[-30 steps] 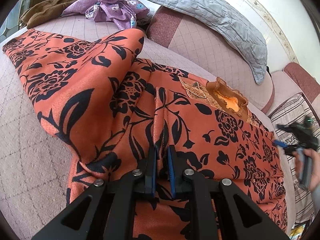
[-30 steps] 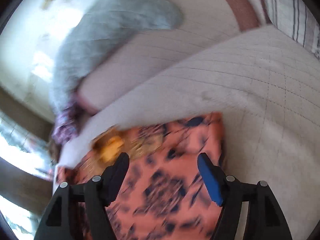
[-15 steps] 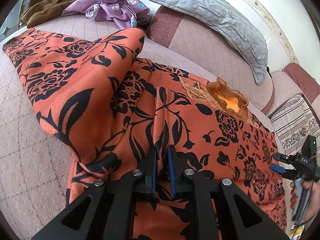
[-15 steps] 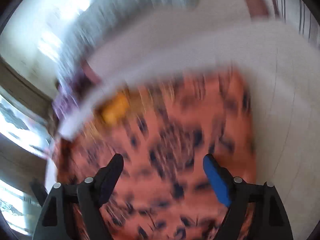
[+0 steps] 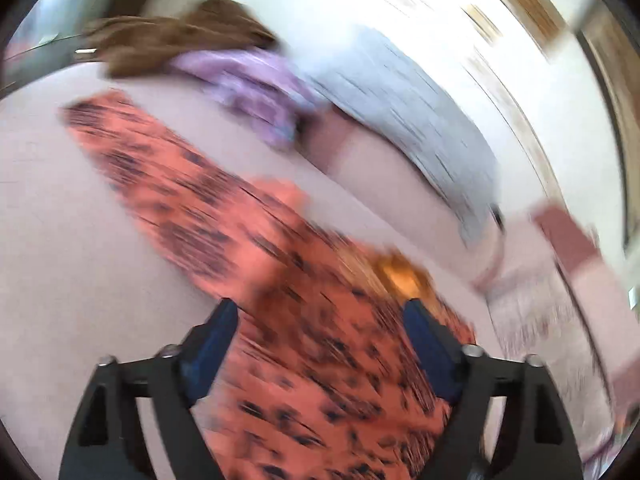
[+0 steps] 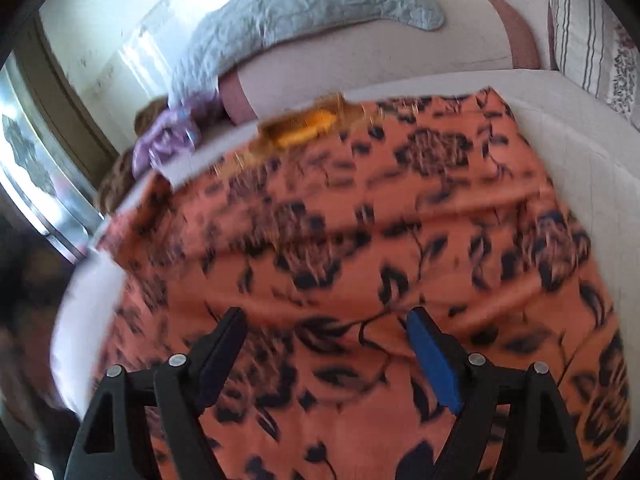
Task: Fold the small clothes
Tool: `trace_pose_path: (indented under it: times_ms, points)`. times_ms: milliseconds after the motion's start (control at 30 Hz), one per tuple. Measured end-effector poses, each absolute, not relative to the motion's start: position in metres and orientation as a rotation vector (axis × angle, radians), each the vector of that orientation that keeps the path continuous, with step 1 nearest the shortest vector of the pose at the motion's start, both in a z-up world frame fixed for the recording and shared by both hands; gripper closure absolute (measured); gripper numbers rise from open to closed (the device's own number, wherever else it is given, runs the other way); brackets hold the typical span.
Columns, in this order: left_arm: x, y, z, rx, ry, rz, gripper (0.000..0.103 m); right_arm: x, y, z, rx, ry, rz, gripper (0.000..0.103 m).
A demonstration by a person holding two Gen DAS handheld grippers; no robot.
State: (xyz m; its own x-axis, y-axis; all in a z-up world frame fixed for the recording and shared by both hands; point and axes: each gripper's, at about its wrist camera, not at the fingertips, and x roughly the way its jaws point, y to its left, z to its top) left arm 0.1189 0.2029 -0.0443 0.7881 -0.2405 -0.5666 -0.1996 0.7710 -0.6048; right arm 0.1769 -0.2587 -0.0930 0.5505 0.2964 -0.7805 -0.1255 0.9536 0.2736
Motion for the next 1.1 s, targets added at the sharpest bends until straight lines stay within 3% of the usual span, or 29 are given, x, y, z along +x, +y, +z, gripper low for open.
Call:
trace_pose_path:
  times_ms: [333,733,800,833,867,967,1100]
  points:
    - [0.184,0.375,-0.109,-1.027,0.728,0.293,0.017,0.167,-0.258,-0.096,0.15,0.929,0.293,0.006]
    - [0.242,0.413,-0.133,-0.952,0.708,0.421,0.017,0.168,-0.267,-0.102,0.224,0.911,0.329,0.004]
    - [0.248,0.416,-0.132,-0.91,0.73,0.467,0.036,0.167,-0.268,-0.102,0.232,0.908,0.333,0.004]
    - [0.252,0.418,-0.134,-0.88,0.766,0.503,0.08,0.168,-0.268,-0.102,0.235,0.907,0.335,0.004]
    - [0.251,0.423,-0.136,-0.878,0.799,0.506,0.099,0.167,-0.269,-0.102,0.242,0.905,0.338,0.004]
    - [0.251,0.429,-0.126,-0.869,0.807,0.472,0.099,0.167,-0.27,-0.102,0.259,0.899,0.345,0.004]
    - [0.25,0.374,-0.043,-0.61,0.676,0.366,0.099,0.167,-0.274,-0.102,0.287,0.89,0.356,0.004]
